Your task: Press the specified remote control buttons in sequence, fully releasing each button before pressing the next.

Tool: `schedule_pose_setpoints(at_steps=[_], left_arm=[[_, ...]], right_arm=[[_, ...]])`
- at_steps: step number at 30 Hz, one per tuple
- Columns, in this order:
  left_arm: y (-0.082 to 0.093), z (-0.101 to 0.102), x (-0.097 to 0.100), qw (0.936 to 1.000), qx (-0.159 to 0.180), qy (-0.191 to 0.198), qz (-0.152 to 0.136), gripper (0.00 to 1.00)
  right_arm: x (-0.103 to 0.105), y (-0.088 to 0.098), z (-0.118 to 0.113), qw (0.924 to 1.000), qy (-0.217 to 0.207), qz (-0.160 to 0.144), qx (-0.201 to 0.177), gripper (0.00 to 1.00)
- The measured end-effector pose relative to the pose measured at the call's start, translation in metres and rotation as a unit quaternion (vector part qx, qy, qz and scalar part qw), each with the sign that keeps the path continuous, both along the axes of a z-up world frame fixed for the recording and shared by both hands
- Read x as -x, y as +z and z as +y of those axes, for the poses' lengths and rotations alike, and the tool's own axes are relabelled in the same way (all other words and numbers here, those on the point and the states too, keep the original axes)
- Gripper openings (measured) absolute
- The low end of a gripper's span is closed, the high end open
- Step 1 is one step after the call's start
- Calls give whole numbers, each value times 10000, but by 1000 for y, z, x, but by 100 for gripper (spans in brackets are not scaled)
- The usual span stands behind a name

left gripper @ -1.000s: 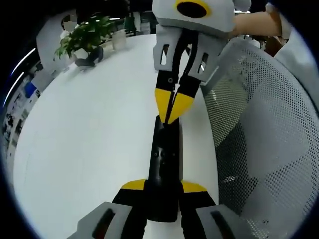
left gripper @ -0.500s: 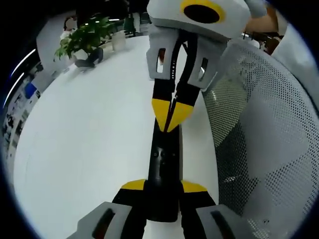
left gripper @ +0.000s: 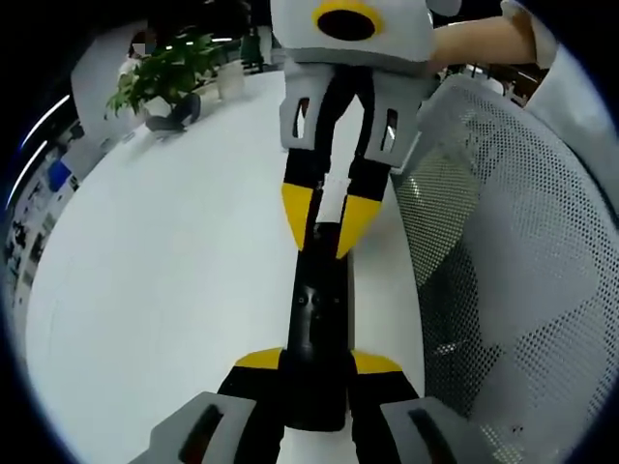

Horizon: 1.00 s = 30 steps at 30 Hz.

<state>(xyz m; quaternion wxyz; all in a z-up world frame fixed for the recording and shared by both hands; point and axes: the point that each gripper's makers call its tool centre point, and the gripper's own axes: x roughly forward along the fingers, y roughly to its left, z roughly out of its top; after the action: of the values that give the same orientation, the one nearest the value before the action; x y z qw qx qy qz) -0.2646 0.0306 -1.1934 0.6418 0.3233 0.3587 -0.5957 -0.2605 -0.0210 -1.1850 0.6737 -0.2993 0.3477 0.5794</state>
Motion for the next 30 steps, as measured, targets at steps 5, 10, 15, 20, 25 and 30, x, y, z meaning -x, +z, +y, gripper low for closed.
schedule_pose_setpoints(at_steps=[5, 10, 15, 20, 25, 30], left_arm=[[0, 0, 0, 10000, 61, 18, -6, 22], [0, 1, 1, 9997, 230, 38, -25, 22], [0, 0, 1, 9994, 336, 0, -45, 22], [1, -1, 1, 9992, 388, -39, -40, 22], [1, -2, 1, 9990, 451, 10, -41, 22], [1, -2, 1, 9985, 535, 63, -42, 22]], right_arm=[[4, -3, 3, 9980, 555, -198, 222, 7], [5, -4, 4, 9957, 727, -60, 570, 7], [6, -4, 7, 9901, 840, 253, 1092, 7], [6, -3, 5, 9939, 435, 397, 930, 7], [6, 2, 5, 9996, -32, 218, -172, 7], [7, 3, 5, 9981, 301, -57, -527, 8]])
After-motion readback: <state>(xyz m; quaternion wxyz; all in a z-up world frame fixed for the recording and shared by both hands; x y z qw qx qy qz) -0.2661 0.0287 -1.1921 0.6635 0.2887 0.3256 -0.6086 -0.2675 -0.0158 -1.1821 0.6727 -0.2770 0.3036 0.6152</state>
